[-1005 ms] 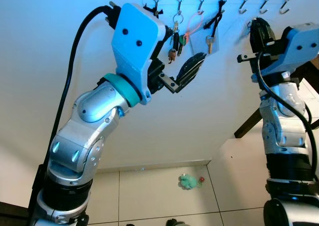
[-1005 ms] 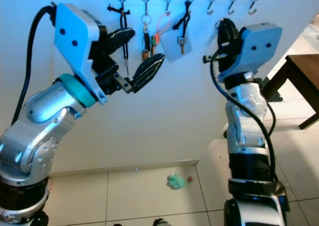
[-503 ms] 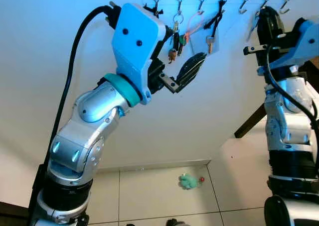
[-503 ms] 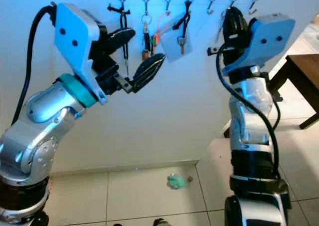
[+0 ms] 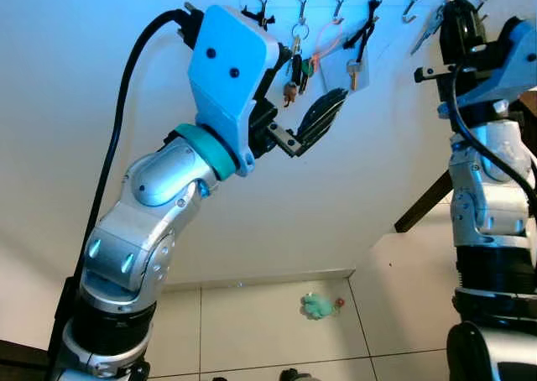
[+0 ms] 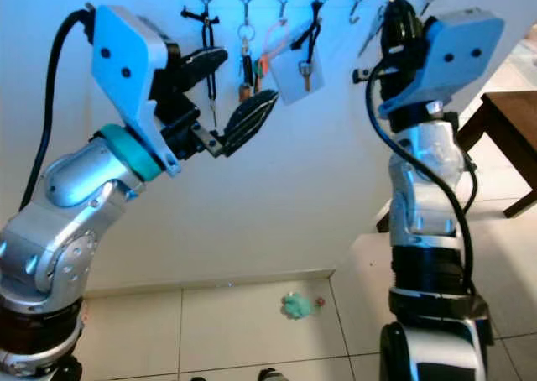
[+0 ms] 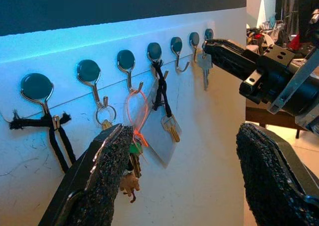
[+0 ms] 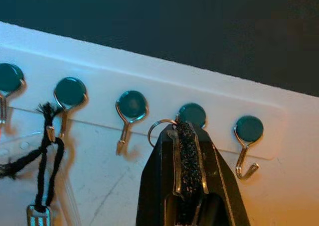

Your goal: Hang keys on a hook

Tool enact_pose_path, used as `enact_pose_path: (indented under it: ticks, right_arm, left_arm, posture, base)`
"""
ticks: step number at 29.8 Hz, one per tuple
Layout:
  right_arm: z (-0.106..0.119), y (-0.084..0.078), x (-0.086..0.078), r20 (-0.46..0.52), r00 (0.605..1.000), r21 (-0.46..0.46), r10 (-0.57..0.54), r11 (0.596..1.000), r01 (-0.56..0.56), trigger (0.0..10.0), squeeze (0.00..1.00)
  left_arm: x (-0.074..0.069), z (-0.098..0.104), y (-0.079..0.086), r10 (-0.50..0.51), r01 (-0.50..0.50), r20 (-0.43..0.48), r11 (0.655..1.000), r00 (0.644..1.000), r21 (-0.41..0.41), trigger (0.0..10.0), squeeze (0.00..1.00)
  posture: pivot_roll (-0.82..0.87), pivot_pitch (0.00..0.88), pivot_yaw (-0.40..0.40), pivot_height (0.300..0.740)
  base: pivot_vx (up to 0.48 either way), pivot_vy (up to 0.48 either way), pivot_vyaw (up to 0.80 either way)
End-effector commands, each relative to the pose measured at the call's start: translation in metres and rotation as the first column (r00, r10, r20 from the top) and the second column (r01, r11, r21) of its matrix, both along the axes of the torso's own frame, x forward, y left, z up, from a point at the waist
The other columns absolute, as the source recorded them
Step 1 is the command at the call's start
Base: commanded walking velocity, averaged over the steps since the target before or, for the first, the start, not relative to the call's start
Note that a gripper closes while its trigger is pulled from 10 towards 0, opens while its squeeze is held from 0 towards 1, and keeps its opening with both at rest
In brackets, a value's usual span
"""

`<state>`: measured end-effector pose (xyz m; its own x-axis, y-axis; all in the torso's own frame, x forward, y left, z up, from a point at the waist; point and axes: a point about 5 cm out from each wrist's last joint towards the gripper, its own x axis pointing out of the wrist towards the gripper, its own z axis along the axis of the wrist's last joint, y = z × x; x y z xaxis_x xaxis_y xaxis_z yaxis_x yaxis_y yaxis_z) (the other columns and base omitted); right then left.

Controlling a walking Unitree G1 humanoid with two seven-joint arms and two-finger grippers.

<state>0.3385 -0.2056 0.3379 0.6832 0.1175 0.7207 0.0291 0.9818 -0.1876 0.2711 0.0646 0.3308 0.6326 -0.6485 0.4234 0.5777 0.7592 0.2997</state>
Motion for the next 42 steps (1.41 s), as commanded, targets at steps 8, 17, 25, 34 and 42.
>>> enact_pose_path:
  ticks: [8, 17, 25, 34, 42]
  right_arm:
    - [-0.004, -0.006, 0.007, -0.039, 0.999, 0.02, -0.024, 0.999, 0.025, 10.0, 0.0]
    - [-0.002, -0.004, 0.014, -0.04, 0.999, 0.025, -0.008, 1.0, 0.009, 10.0, 0.0]
    - [0.002, -0.001, 0.015, -0.025, 1.0, 0.02, 0.016, 1.0, -0.015, 10.0, 0.0]
    - [0.0, 0.002, 0.011, -0.006, 0.998, 0.011, 0.058, 0.998, -0.058, 10.0, 0.0]
    - [0.001, 0.004, 0.006, 0.013, 0.996, -0.006, 0.089, 0.996, -0.089, 10.0, 0.0]
  left_arm:
    - [-0.002, 0.001, -0.003, -0.02, 0.02, 0.005, 1.0, 1.0, 0.001, 10.0, 0.0]
    - [-0.002, 0.002, -0.003, -0.021, 0.021, 0.005, 1.0, 1.0, 0.001, 10.0, 0.0]
    - [-0.003, 0.001, -0.003, -0.021, 0.021, 0.004, 1.0, 1.0, 0.0, 10.0, 0.0]
    - [-0.003, 0.001, -0.004, -0.023, 0.023, 0.006, 1.0, 1.0, 0.002, 10.0, 0.0]
    - [-0.003, 0.002, -0.004, -0.027, 0.027, 0.008, 1.0, 1.0, 0.002, 10.0, 0.0]
  posture:
    - [-0.1, 0.152, 0.059, 0.74]
    - [-0.09, 0.152, 0.058, 0.74]
    - [-0.09, 0.149, 0.055, 0.74]
    - [-0.1, 0.145, 0.057, 0.74]
    - [-0.1, 0.143, 0.057, 0.74]
  base:
    - [0.0, 0.0, 0.0]
    - [0.0, 0.0, 0.0]
    - [0.0, 0.0, 0.0]
    - [0.0, 0.0, 0.0]
    - [0.0, 0.0, 0.0]
